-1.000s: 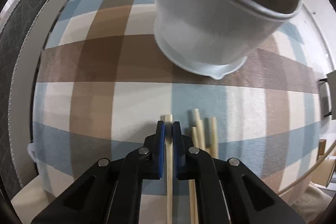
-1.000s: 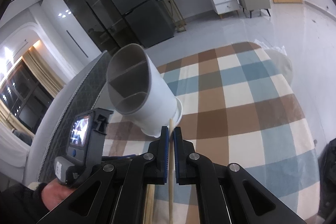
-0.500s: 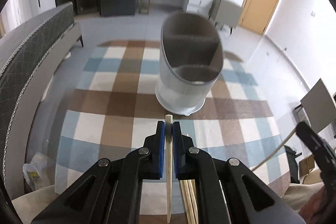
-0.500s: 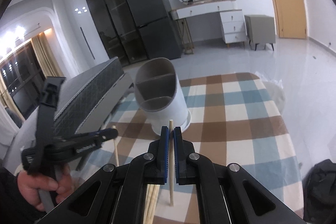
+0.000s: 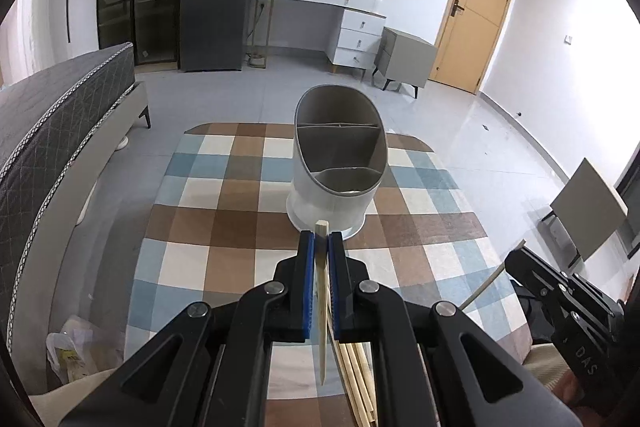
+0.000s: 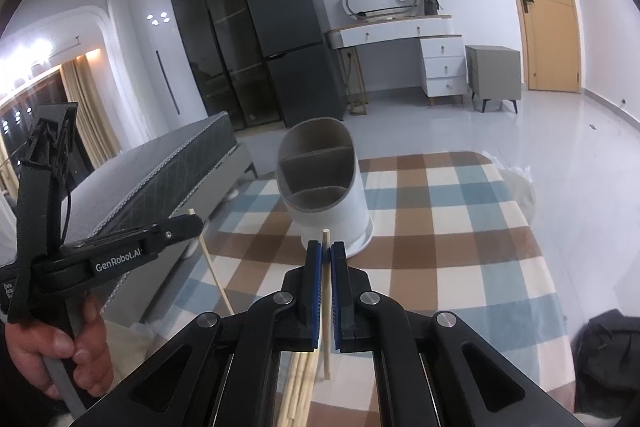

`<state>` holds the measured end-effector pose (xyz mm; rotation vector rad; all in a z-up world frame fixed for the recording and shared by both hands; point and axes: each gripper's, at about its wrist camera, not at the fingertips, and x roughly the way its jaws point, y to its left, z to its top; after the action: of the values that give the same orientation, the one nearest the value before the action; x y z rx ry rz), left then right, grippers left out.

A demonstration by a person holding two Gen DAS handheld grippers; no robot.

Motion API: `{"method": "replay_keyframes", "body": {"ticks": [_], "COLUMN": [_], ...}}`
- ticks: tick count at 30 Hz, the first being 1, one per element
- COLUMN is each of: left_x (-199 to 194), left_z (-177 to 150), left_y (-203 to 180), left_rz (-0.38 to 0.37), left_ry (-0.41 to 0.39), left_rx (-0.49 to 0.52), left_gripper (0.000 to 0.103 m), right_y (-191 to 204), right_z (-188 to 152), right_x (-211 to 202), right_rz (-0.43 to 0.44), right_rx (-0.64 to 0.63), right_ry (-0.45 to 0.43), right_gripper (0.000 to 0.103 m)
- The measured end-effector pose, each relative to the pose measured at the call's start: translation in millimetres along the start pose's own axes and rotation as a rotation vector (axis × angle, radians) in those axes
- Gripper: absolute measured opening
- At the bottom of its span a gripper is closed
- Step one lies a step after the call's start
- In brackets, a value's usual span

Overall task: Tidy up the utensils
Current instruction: 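Carry both held chopsticks up and over the white caddy with both tools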

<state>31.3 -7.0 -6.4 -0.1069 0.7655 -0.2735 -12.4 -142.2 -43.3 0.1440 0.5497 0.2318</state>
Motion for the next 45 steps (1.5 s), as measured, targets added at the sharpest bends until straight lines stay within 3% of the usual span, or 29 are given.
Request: {"method": "replay_keyframes", "body": {"ticks": [6, 13, 16, 20, 29, 37, 45], "left_x": [-20.7, -46.4, -41.4, -33.3, 13.3, 52.2, 72.0], "left_z": [20.4, 71.1, 96.0, 134.7, 185.3, 192.5, 181.0], "left_y": [-0.8, -6.2, -8.4, -7.7, -0.4, 10.7, 11.2], "left_rz": [-0.034, -0.060, -0.057, -0.051, -0.046, -0.030, -0.052], "left_ry": [-0.028, -0.086, -0.075, -0.116, -0.168, -0.191, -0.152], "left_rx": [0.050, 0.055, 0.034, 0.006, 0.015, -0.010, 0.027], "left_gripper": [0.002, 0.002, 0.002, 0.002, 0.002, 0.002, 0.002], "right_y": [3.3, 9.6, 12.0, 16.9, 20.5, 8.9, -6.4], "right_z": [14.2, 58.6, 88.6, 133.0, 203.8, 207.1, 184.4], "right_x": [-8.8, -13.9, -12.2, -2.5, 57.5, 107.1, 139.3], "right_rz": [0.015, 0.030, 0.036, 0.047, 0.059, 0.056, 0.079], "right_rx": [0.006, -0.020, -0.031, -0.071, -0.153, -0.158, -0.144], "right_ry": [-0.021, -0.064, -0.085, -0.112, -0.139, -0.137, -0.055], "right_gripper": [0.004, 0.004, 0.004, 0.004, 0.004, 0.004, 0.004]}}
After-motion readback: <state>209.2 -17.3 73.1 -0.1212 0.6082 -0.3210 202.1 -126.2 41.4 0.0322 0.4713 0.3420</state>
